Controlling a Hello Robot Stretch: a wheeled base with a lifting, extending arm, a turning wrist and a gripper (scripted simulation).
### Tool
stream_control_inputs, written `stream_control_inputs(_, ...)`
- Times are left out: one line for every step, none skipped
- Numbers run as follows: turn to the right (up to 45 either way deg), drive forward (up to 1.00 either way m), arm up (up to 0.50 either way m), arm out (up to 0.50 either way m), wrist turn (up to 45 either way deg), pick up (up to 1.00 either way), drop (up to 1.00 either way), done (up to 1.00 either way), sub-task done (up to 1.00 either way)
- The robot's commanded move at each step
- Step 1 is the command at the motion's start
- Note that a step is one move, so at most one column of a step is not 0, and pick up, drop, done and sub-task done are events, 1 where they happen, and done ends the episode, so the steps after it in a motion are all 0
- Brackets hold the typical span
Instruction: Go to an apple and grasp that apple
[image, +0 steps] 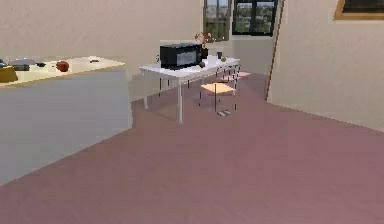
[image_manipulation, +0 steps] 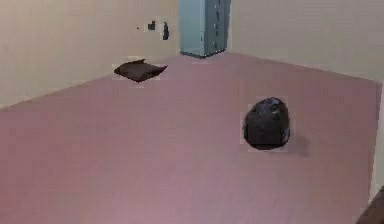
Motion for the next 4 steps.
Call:
stream_control_inputs(0.0, 0.35, 0.00, 0.00, 0.0, 0.00, 0.00, 0.00, 0.00)
stream_control_inputs(-45.0, 0.00, 0.00, 0.00, 0.0, 0.00, 0.00, 0.00, 0.00)
stream_control_inputs(-6.0, 0.00, 0.00, 0.00, 0.0, 0.00, 0.00, 0.00, 0.00)
stream_control_inputs(0.0, 1.00, 0.00, 0.00, 0.0, 0.00, 0.00, 0.00, 0.00)
